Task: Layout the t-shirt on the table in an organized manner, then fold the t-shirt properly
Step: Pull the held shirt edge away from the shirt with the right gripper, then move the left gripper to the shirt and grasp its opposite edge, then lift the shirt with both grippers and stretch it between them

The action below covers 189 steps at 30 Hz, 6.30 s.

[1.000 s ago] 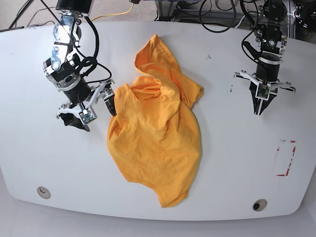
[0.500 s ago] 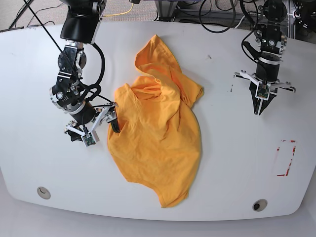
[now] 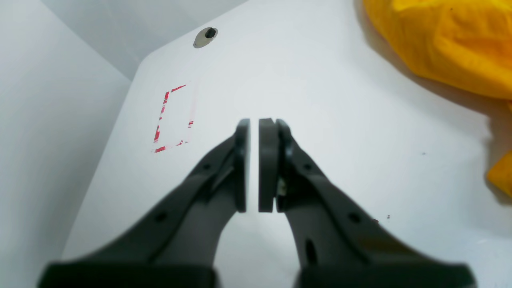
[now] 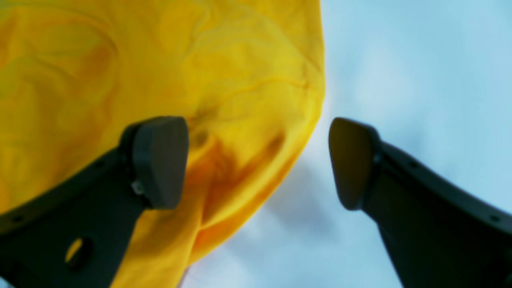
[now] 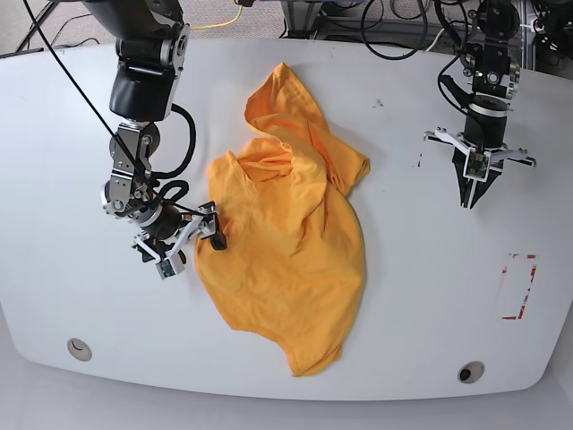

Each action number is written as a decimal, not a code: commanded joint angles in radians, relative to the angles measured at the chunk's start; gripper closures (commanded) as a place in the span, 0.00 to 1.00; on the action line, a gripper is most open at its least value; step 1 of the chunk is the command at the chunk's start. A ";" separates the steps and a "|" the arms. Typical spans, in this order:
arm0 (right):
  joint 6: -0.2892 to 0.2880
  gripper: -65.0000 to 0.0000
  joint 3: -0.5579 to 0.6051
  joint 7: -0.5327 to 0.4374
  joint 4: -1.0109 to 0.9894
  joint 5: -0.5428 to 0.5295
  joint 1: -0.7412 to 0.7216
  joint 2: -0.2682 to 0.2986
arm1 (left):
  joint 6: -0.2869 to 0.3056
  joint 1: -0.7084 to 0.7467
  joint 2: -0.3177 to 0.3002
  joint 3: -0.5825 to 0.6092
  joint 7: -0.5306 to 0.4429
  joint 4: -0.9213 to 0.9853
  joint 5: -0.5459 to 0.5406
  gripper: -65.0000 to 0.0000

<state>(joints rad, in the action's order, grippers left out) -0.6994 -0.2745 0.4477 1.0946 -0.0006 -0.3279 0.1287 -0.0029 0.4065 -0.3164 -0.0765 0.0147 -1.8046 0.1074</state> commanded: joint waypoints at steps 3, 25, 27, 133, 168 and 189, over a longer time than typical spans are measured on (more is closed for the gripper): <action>0.001 0.20 -0.004 -0.108 -0.110 -0.012 -0.058 0.021 | -0.010 -0.005 -0.010 -0.007 -0.020 -0.019 0.001 0.95; 0.001 0.85 -0.001 -0.192 -0.253 -0.014 -0.095 0.050 | -0.010 -0.005 -0.010 -0.007 -0.020 -0.019 0.001 0.95; 0.001 0.96 -0.001 -0.191 -0.252 -0.014 -0.093 0.048 | -0.010 -0.005 -0.010 -0.007 -0.020 -0.019 0.001 0.95; 0.001 1.00 0.002 0.383 0.750 -0.017 0.164 0.010 | 0.220 -0.306 0.046 0.522 0.232 0.302 -0.433 0.41; 0.001 1.00 -0.012 0.388 0.849 -0.009 0.140 0.042 | 0.223 -0.364 -0.080 0.237 0.233 0.306 -0.437 1.00; 0.001 1.00 -0.030 0.394 0.846 -0.011 0.025 0.093 | 0.225 -0.535 -0.082 -0.003 0.443 0.099 -0.435 1.00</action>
<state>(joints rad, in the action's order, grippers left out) -0.7074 -0.3004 0.8677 1.9232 -0.0048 -0.2607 0.2111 0.2344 -0.0837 -0.3805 -0.0639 0.4664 -1.6848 -0.3271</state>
